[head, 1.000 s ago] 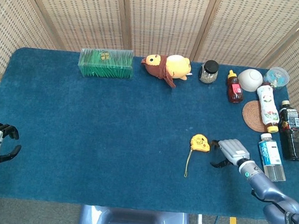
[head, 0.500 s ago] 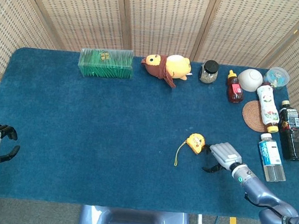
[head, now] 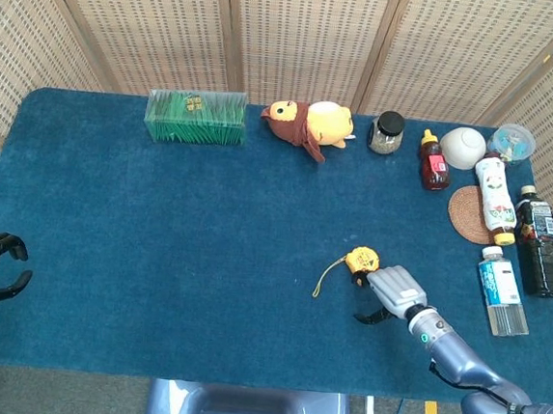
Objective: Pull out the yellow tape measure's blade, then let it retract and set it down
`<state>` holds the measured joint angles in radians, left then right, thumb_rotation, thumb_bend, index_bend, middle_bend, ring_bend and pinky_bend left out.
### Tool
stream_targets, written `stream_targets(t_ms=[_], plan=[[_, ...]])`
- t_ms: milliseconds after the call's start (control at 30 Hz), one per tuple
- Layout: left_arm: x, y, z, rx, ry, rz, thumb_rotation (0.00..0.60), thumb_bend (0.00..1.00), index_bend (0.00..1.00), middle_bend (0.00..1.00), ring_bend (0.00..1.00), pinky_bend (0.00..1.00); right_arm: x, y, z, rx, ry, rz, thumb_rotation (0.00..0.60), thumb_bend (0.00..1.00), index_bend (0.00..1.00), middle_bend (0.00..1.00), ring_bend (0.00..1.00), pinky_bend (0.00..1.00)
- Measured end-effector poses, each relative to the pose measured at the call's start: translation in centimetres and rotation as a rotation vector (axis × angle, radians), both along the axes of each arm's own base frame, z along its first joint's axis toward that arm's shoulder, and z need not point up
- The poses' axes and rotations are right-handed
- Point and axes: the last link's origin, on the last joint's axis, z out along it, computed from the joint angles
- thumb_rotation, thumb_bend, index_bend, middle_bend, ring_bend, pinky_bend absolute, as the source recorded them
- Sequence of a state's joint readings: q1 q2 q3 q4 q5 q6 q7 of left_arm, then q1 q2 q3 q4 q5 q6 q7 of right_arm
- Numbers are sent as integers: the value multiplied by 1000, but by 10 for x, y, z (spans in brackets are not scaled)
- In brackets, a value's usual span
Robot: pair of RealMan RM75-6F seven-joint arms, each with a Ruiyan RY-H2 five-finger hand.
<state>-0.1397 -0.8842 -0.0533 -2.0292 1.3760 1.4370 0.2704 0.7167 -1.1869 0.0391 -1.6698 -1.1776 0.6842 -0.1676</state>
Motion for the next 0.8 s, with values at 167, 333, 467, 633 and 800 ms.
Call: stream_targets(t_ms=[167,333,467,633,800], plan=[[-1,-2,0,-2,-4,-1,600,268,514,512,379,377,23,3,1,0,-37,40,391,293,253,367,390,426],[0,-2,0,-3,-8,-7,600,268,514,513,379,377,41,0,-3,4,-72,72,392,293,253,367,391,423],[-1,-3,1,-2,-6,-6,600,268,514,512,379,377,53,-3,-13,24,-91,91,390,294,253,366,392,401],[-3,-5,3,-1,-4,2,600,268,514,512,379,377,62,-7,-26,42,-98,112,389,295,253,365,381,380],[-6,-7,4,0,-3,10,600,268,514,512,379,377,65,-14,-36,48,-88,122,388,294,253,364,387,374]])
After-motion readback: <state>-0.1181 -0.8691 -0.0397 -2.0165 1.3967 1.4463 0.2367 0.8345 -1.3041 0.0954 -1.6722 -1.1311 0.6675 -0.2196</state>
